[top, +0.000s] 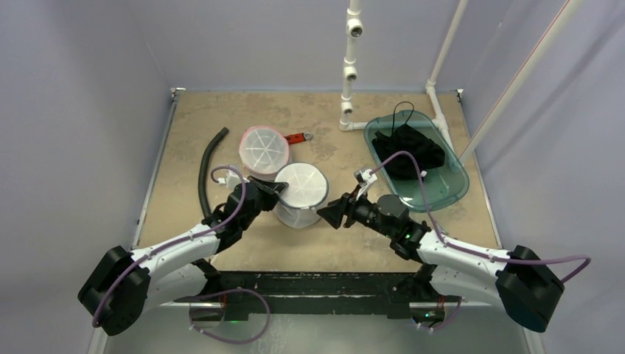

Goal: Unzip the laundry bag and remove the bra
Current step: Place the laundry bag at the center of the board.

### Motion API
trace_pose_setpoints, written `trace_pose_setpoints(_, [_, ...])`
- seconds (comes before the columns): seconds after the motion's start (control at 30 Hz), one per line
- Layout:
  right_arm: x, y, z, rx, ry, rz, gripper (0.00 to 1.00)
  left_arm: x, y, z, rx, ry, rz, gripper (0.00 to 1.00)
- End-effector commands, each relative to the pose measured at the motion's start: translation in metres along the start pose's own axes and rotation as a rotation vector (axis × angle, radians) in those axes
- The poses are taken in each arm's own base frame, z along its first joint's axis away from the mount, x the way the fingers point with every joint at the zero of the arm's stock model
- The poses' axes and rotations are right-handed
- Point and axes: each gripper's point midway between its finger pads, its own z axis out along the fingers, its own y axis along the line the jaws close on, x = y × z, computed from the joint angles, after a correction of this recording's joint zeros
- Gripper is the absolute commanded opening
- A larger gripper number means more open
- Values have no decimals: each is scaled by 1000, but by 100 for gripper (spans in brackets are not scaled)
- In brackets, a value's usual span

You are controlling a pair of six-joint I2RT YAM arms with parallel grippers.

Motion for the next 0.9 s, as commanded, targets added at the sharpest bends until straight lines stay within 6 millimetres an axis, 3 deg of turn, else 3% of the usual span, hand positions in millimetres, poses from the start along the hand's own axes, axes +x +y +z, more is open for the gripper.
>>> trace_pose_setpoints(0.0, [-22, 22, 4, -107, -87, -120, 60, -3, -5, -1, -21, -10, -4, 2])
trace_pose_setpoints(0.53, [-12, 29, 17, -179, -67, -116, 46, -4, -9, -1, -52, -9, -1, 0])
trace_pose_setpoints(0.87, [0, 22, 14, -171, -41, -97, 49, -3, 0, 1, -137, -7, -17, 0])
